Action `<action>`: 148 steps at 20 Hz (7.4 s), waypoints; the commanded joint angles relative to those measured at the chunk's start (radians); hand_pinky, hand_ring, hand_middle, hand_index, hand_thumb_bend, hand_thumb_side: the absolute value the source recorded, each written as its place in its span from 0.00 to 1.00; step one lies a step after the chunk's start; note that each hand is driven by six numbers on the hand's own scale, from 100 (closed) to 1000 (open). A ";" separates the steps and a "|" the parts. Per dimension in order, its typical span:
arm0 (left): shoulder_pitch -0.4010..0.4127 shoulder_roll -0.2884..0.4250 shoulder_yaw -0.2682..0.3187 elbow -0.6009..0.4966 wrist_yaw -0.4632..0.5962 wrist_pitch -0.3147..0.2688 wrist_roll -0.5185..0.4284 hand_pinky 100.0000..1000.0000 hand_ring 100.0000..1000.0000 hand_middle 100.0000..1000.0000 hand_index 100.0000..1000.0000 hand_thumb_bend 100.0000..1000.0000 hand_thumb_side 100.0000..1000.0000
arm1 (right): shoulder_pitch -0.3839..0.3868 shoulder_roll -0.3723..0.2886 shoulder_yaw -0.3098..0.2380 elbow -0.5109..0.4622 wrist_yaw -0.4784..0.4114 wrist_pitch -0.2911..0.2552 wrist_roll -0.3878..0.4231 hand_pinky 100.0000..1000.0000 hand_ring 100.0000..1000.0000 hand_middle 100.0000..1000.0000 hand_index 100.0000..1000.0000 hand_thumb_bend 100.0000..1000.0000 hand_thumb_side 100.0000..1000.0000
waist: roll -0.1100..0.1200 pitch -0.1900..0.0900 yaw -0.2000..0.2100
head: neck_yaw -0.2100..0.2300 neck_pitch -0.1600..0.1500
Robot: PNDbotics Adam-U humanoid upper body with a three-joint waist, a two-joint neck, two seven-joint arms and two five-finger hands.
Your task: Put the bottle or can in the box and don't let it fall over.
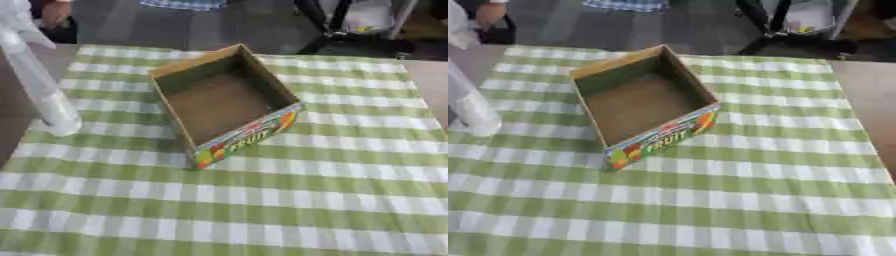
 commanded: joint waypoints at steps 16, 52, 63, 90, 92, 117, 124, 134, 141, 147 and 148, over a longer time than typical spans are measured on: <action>-0.189 0.146 -0.078 0.149 0.035 -0.051 -0.171 1.00 1.00 0.98 1.00 0.51 0.32 | -0.003 -0.005 0.010 -0.018 0.020 0.003 0.017 0.90 1.00 1.00 1.00 0.00 0.59 | 0.002 0.003 -0.019 | 0.025 -0.023; -0.486 0.140 -0.197 0.290 -0.079 -0.049 -0.277 1.00 1.00 0.99 1.00 0.51 0.30 | -0.028 0.001 0.035 -0.018 0.036 0.015 0.048 0.90 1.00 1.00 1.00 0.00 0.60 | 0.004 0.035 -0.055 | 0.075 -0.054; -0.535 0.119 -0.210 0.302 -0.108 -0.028 -0.275 1.00 1.00 0.98 1.00 0.51 0.32 | -0.029 0.005 0.041 -0.018 0.040 0.013 0.057 0.90 1.00 1.00 1.00 0.00 0.60 | -0.002 0.040 -0.061 | 0.082 -0.062; -0.574 0.058 -0.232 0.301 -0.154 0.013 -0.277 1.00 1.00 0.92 0.96 0.51 0.29 | -0.030 0.018 0.041 -0.018 0.045 0.020 0.064 0.90 1.00 1.00 1.00 0.00 0.60 | -0.009 0.047 -0.067 | 0.087 -0.067; -0.574 0.053 -0.233 0.301 -0.158 0.015 -0.278 1.00 1.00 0.92 0.96 0.51 0.29 | -0.030 0.018 0.041 -0.018 0.046 0.020 0.064 0.90 1.00 1.00 1.00 0.00 0.60 | -0.009 0.047 -0.066 | 0.087 -0.067; -0.559 0.036 -0.238 0.338 -0.234 -0.009 -0.194 1.00 1.00 0.83 0.88 0.37 0.14 | -0.030 0.027 0.041 -0.018 0.045 0.021 0.075 0.91 1.00 1.00 1.00 0.00 0.60 | -0.016 0.051 -0.068 | 0.091 -0.073; -0.562 0.031 -0.239 0.349 -0.230 0.005 -0.207 1.00 1.00 0.77 0.83 0.26 0.04 | -0.031 0.030 0.041 -0.018 0.047 0.023 0.075 0.91 1.00 1.00 1.00 0.00 0.60 | -0.017 0.053 -0.068 | 0.092 -0.075; -0.568 0.030 -0.236 0.362 -0.200 0.038 -0.201 1.00 1.00 0.58 0.63 0.00 0.05 | -0.030 0.031 0.040 -0.018 0.047 0.023 0.075 0.91 1.00 1.00 1.00 0.00 0.60 | -0.017 0.053 -0.068 | 0.092 -0.076; -0.570 0.031 -0.236 0.379 -0.196 0.059 -0.137 1.00 1.00 0.43 0.39 0.00 0.28 | -0.030 0.032 0.039 -0.018 0.046 0.024 0.076 0.91 1.00 1.00 1.00 0.00 0.60 | -0.016 0.053 -0.069 | 0.093 -0.077; -0.572 0.034 -0.235 0.383 -0.191 0.069 -0.130 1.00 1.00 0.37 0.23 0.00 0.30 | -0.029 0.033 0.038 -0.018 0.044 0.028 0.075 0.91 1.00 1.00 1.00 0.00 0.60 | -0.016 0.051 -0.068 | 0.094 -0.077; -0.573 0.034 -0.235 0.382 -0.190 0.068 -0.131 1.00 1.00 0.37 0.22 0.00 0.31 | -0.028 0.033 0.038 -0.018 0.044 0.028 0.076 0.91 1.00 1.00 1.00 0.00 0.60 | -0.017 0.050 -0.068 | 0.093 -0.077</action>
